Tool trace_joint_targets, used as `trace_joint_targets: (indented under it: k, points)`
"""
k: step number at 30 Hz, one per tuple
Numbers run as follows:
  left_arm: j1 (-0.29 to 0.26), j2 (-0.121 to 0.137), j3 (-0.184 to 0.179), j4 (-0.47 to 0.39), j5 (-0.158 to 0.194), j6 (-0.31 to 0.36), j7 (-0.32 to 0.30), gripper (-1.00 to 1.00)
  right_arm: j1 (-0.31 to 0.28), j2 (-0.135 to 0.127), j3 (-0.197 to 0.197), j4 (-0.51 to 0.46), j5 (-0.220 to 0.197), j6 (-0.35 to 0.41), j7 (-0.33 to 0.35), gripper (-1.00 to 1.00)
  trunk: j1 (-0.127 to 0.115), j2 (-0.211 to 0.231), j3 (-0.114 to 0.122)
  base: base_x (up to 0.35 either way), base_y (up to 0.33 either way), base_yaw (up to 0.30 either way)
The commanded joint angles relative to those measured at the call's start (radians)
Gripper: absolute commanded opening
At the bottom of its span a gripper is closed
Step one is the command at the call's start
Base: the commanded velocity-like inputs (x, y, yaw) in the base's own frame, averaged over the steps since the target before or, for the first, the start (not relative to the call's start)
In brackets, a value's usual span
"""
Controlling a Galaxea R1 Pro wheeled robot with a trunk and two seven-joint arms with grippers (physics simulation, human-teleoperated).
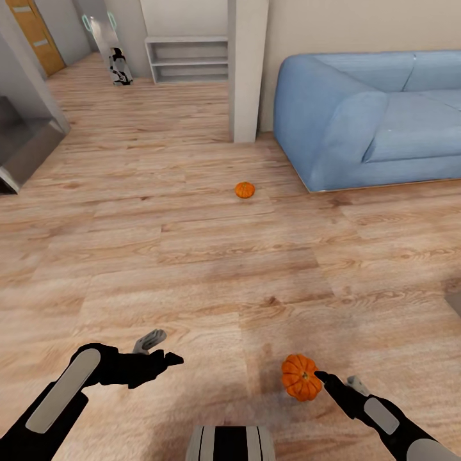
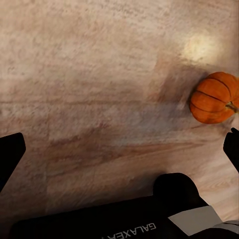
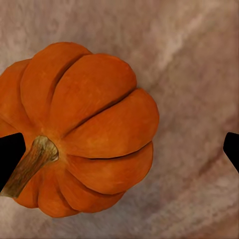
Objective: Place each of the two pumpkins and all three candles from the living room inside a cabinet in the living room (use any cabinet), then make sure every cabinet is closed, and position the cauldron so it is next to a table in the living room.
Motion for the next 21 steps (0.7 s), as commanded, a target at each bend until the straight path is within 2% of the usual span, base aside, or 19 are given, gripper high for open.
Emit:
trace_joint_targets:
  k: [1, 15, 19, 21]
  points:
    - [-0.001, 0.001, -0.001, -0.001, 0.010, 0.000, 0.010, 1.00, 0.000, -0.001, 0.004, 0.000, -0.004, 0.003, 0.002, 1.00, 0.000, 0.000, -0.001, 0.004, 0.002, 0.000]
    - [-0.001, -0.001, 0.000, -0.004, 0.010, 0.000, 0.010, 1.00, 0.000, -0.001, 0.004, 0.000, -0.004, 0.002, 0.002, 1.00, 0.001, -0.001, -0.008, 0.000, 0.000, 0.000]
    - [-0.001, -0.001, 0.000, -0.004, 0.010, 0.000, 0.010, 1.00, 0.000, -0.001, 0.004, 0.000, -0.004, 0.002, 0.002, 1.00, 0.003, -0.002, -0.024, 0.000, 0.000, 0.000]
    - [-0.001, -0.001, 0.000, -0.004, 0.010, 0.000, 0.010, 1.00, 0.000, -0.001, 0.004, 0.000, -0.004, 0.002, 0.002, 1.00, 0.003, -0.002, -0.024, 0.000, 0.000, 0.000]
